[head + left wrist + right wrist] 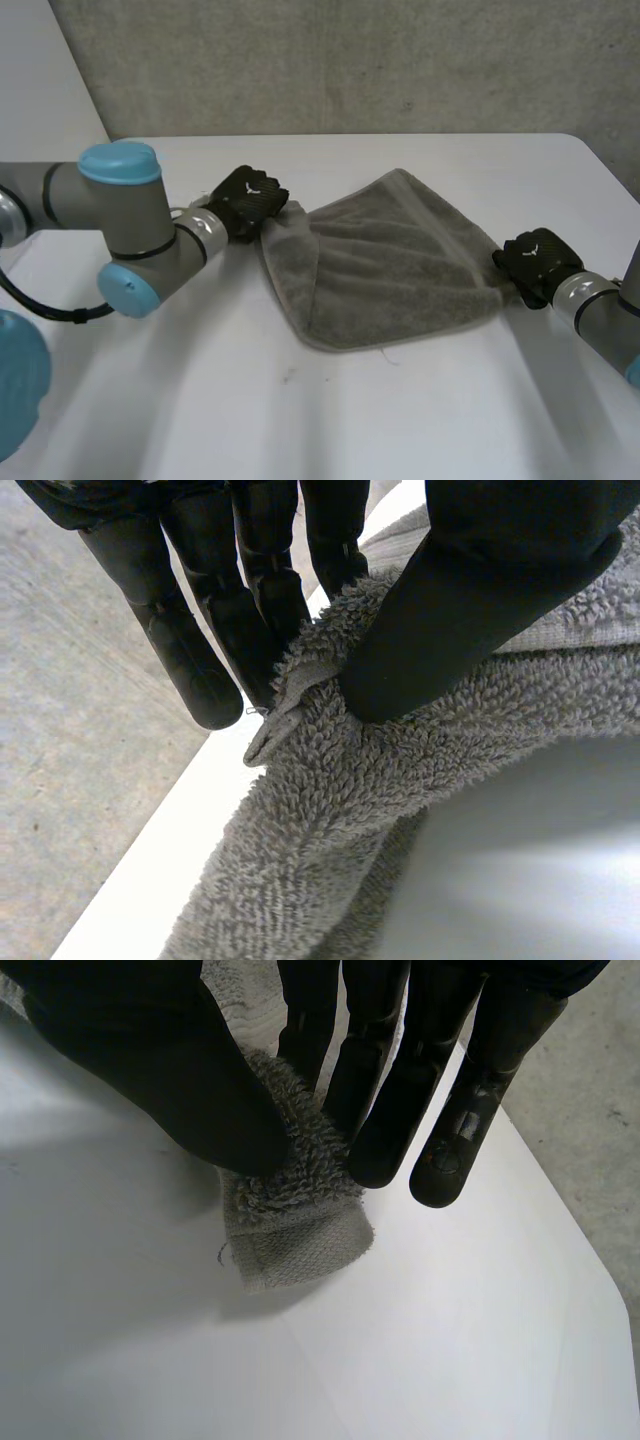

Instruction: Fold the towel.

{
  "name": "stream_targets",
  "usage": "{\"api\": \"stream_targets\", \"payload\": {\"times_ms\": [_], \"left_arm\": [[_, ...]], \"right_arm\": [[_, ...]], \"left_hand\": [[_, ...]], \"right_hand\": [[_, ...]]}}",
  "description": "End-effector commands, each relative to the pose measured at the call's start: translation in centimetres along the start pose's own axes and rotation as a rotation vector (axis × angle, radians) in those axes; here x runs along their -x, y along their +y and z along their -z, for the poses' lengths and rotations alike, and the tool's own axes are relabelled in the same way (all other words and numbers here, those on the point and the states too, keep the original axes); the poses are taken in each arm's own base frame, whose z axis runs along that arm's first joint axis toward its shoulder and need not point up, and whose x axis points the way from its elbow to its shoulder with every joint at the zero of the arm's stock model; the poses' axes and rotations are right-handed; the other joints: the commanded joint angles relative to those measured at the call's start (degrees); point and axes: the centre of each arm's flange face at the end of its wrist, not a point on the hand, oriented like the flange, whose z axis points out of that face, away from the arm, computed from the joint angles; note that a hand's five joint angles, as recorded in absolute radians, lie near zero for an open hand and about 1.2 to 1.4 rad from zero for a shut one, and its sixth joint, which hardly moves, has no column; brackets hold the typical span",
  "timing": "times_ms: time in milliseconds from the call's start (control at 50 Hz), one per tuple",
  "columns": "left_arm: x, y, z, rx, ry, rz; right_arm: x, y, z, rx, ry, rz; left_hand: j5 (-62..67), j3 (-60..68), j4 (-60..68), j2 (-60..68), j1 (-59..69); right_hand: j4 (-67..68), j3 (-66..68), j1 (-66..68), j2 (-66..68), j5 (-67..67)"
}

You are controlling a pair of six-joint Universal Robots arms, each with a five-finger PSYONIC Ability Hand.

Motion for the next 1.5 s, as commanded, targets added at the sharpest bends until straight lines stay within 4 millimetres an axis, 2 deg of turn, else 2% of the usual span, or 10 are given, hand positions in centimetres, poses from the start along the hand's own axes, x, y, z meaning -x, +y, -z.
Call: {"api": "stream_targets", "payload": {"times_ms": [20, 220, 320, 620, 720, 820, 940, 1160, 1260, 1500], "left_arm": [[-0.6, -0.1, 3.3, 0.095, 0.037, 0.031], [-0.1, 2.0, 10.4, 0.471, 0.077, 0.104], [0.1, 1.1, 11.9, 0.527, 0.105, 0.074], [4.9, -2.0, 7.3, 0.349, -0.066, -0.021], [10.0, -6.2, 4.5, 0.169, -0.252, -0.084], [17.3, -16.6, 4.9, -0.309, -0.597, -0.157], [18.8, -19.2, 5.9, -0.513, -0.651, -0.028], [12.4, -6.8, 3.1, -0.124, -0.429, 0.249], [6.9, 0.8, 2.8, 0.093, -0.314, 0.322], [0.8, 5.5, 5.3, 0.307, -0.178, 0.341]], "right_arm": [[0.6, -0.3, 1.9, 0.092, -0.106, 0.029], [1.7, -1.8, 8.1, 0.295, -0.417, 0.123], [1.2, -3.2, 8.2, 0.272, -0.400, 0.186], [0.7, -9.5, 2.3, 0.107, -0.161, 0.347], [-4.0, -15.3, -0.3, -0.122, 0.175, 0.335], [-11.9, -24.3, 2.9, -0.560, 0.637, 0.199], [-13.0, -25.9, 5.5, -0.656, 0.701, 0.166], [-7.1, -19.2, 2.3, -0.456, 0.468, 0.164], [-1.7, -12.8, -0.6, -0.247, 0.229, 0.152], [2.2, -7.0, -0.8, -0.013, 0.011, 0.115]], "left_hand": [[12.09, 10.86, 10.47, 10.64, 14.67], [12.09, 10.86, 10.47, 10.64, 14.67], [12.09, 10.86, 10.47, 10.64, 14.67], [12.09, 10.86, 10.47, 10.64, 14.67], [12.09, 10.86, 10.47, 10.64, 14.67], [12.09, 10.86, 10.47, 10.64, 14.67], [12.09, 10.86, 10.47, 10.64, 14.67], [12.09, 10.86, 10.47, 10.64, 14.67], [12.09, 10.86, 10.47, 10.64, 14.67], [12.09, 10.86, 10.47, 10.64, 14.67]], "right_hand": [[11.69, 12.35, 25.61, 12.69, 14.00], [11.69, 12.35, 25.61, 12.69, 14.00], [11.69, 12.35, 25.61, 12.69, 14.00], [11.69, 12.35, 25.61, 12.69, 14.00], [11.69, 12.35, 25.61, 12.69, 14.00], [11.69, 12.35, 25.61, 12.69, 14.00], [11.69, 12.35, 25.61, 12.69, 14.00], [11.69, 12.35, 25.61, 12.69, 14.00], [11.69, 12.35, 25.61, 12.69, 14.00], [11.69, 12.35, 25.61, 12.69, 14.00]]}}
